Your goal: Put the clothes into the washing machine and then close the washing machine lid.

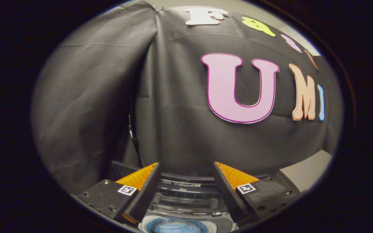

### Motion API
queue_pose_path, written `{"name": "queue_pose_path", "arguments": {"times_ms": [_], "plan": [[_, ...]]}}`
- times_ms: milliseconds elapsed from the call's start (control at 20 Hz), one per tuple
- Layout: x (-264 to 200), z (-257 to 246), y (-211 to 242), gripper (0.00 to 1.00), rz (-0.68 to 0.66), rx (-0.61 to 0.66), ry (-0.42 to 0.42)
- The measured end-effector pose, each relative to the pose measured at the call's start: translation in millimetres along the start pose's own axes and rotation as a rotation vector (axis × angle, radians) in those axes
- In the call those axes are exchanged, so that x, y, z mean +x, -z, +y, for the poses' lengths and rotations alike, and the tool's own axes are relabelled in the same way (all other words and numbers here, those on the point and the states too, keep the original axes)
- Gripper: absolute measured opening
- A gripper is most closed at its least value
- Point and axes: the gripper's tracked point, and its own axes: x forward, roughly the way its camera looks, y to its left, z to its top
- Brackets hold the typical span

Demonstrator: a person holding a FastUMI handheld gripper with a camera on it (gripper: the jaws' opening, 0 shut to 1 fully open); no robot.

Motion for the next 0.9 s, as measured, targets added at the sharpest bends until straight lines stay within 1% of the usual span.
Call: {"name": "queue_pose_path", "arguments": {"times_ms": [150, 400, 500, 550, 600, 650, 700, 750, 900], "plan": [[25.3, -7.6, 7.1, 0.97, 0.007, -0.013, 0.038], [35.7, -14.3, 6.8, 0.97, -0.040, -0.018, 0.094], [41.4, -19.4, 11.3, 0.97, -0.047, 0.007, 0.108], [46.1, -20.4, 19.9, 0.97, -0.027, 0.021, 0.111], [47.4, -18.0, 26.7, 0.97, -0.006, 0.070, 0.099], [41.4, -21.1, 18.9, 0.97, -0.079, 0.104, 0.103], [43.7, -19.9, 17.5, 0.97, -0.091, 0.066, 0.100], [40.7, -19.4, 19.5, 0.97, -0.093, 0.062, 0.101], [36.5, -18.6, 15.8, 0.97, -0.155, 0.066, 0.102]]}}
